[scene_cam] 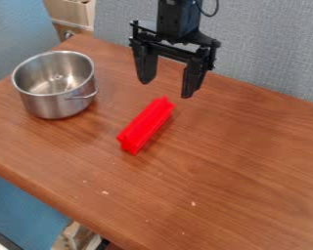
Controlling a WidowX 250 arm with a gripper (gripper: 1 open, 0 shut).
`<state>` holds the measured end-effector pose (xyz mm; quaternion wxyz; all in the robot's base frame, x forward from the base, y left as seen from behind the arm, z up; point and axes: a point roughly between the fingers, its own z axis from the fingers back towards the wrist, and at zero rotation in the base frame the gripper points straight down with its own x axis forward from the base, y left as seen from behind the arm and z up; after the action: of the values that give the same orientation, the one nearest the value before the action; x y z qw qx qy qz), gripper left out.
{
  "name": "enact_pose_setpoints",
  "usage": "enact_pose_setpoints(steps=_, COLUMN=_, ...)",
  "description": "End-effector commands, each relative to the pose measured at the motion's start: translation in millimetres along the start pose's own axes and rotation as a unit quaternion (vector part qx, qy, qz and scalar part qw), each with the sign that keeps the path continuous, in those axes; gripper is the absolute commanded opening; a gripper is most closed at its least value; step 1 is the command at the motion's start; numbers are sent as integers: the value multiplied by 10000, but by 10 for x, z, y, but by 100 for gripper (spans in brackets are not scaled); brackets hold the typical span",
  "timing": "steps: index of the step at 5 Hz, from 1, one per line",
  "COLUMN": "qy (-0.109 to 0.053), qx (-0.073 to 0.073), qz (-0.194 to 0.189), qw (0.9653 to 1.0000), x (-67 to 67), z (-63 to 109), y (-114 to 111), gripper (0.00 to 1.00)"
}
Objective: Put the red object in the metal pot
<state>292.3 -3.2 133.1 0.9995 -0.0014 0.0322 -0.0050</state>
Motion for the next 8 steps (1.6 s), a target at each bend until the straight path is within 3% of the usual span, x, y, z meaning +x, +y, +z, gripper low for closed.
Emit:
enact_pose_setpoints(steps=1, qy=39, qx=28, qz=10, qw=10000, x=-8, z=-94, y=66, gripper=100)
enact_pose_setpoints(steps=2, qy=2, qx=73, qz=21, qw=10000, x=-45, z=-230, y=178, gripper=100)
enact_pose_setpoints(steps=4, qy=-73, qx=134, qz=-19, qw=9999, x=23, z=-401, y=391, gripper=100)
enact_pose_setpoints(steps=8, qy=-253, qx=109, qz=-91, qw=9996, x=189, z=-742, y=586, gripper=100)
